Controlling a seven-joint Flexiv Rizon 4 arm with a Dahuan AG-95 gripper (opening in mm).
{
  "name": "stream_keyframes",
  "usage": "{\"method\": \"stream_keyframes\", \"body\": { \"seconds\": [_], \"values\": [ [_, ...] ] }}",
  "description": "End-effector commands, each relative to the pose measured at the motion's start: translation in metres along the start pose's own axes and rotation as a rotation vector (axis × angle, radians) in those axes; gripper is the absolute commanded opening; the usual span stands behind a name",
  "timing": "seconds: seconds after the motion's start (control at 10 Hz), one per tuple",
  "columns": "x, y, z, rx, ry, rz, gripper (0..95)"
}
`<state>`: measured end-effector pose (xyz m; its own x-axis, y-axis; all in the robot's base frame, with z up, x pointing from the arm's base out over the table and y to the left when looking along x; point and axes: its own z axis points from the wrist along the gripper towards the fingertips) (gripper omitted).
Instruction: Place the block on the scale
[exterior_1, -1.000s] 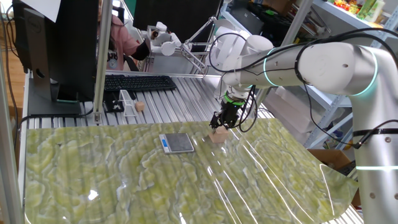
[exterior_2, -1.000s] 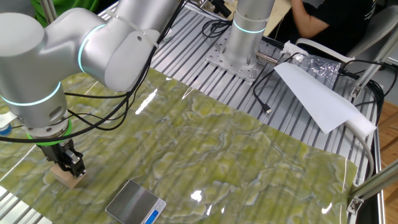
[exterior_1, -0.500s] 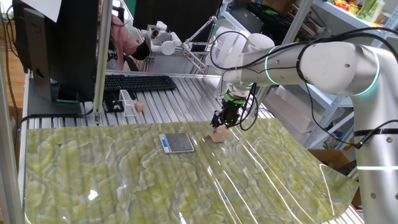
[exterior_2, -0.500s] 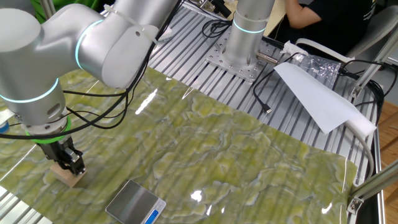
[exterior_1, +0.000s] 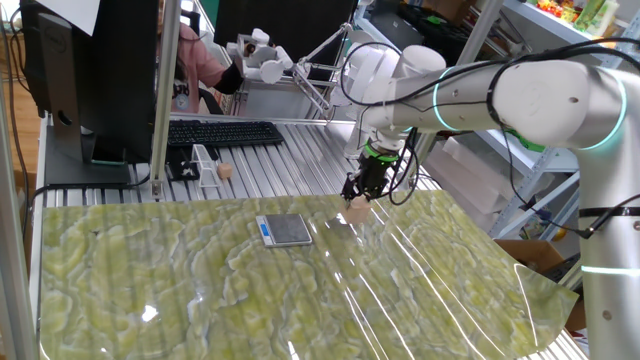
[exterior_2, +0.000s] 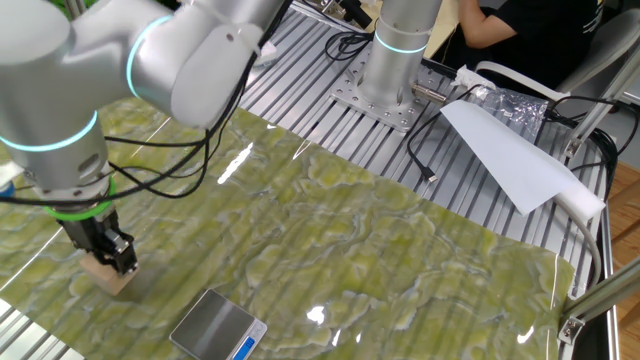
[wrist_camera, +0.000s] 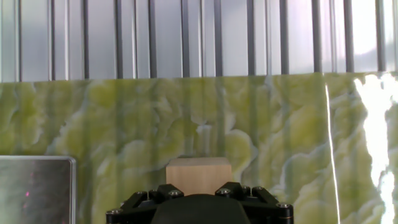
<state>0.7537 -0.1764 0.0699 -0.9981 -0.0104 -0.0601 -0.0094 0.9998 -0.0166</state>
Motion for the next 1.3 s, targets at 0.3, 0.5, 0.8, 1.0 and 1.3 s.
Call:
{"method": "stream_keyframes", "body": {
  "seconds": [0.3, 0.5, 0.8, 1.0, 1.3],
  "values": [
    [0.007, 0.007, -0.022, 0.011, 0.007, 0.014, 0.0],
    [0.009, 0.005, -0.032, 0.010, 0.010, 0.015, 0.0],
    [0.012, 0.002, -0.043, 0.011, 0.008, 0.018, 0.0],
    [0.013, 0.001, -0.049, 0.011, 0.008, 0.015, 0.0],
    [0.016, 0.009, -0.054, 0.012, 0.013, 0.022, 0.0]
  ]
}}
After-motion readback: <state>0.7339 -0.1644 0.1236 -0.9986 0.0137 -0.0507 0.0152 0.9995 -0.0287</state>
